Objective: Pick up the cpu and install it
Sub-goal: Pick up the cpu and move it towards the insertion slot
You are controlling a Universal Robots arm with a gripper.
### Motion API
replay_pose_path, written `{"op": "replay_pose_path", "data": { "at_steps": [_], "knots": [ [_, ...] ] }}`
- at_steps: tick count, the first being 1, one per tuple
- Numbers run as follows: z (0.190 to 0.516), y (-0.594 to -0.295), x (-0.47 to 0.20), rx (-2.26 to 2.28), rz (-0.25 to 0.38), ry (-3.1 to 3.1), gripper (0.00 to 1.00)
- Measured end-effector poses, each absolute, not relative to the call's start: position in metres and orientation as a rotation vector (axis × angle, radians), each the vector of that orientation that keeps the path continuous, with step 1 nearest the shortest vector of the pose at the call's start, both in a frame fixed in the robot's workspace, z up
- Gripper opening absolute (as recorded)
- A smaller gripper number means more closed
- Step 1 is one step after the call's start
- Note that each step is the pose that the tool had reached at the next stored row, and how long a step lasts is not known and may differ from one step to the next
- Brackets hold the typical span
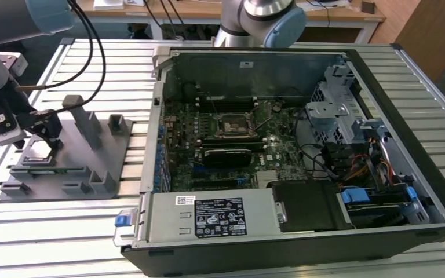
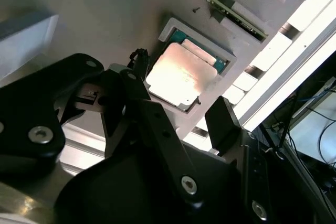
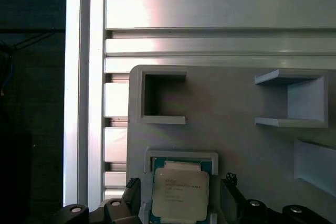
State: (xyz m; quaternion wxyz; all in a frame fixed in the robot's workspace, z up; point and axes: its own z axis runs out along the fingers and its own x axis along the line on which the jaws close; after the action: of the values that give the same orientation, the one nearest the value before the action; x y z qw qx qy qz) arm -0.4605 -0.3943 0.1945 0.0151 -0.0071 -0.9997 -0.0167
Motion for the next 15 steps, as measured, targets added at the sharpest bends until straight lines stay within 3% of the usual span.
{"op": "replay_pose_path", "data": {
  "at_steps": [15],
  "knots": [
    [0.1861,-0.3944,-0.4616,-0.022,-0.05,-3.111,0.7]
  ]
}}
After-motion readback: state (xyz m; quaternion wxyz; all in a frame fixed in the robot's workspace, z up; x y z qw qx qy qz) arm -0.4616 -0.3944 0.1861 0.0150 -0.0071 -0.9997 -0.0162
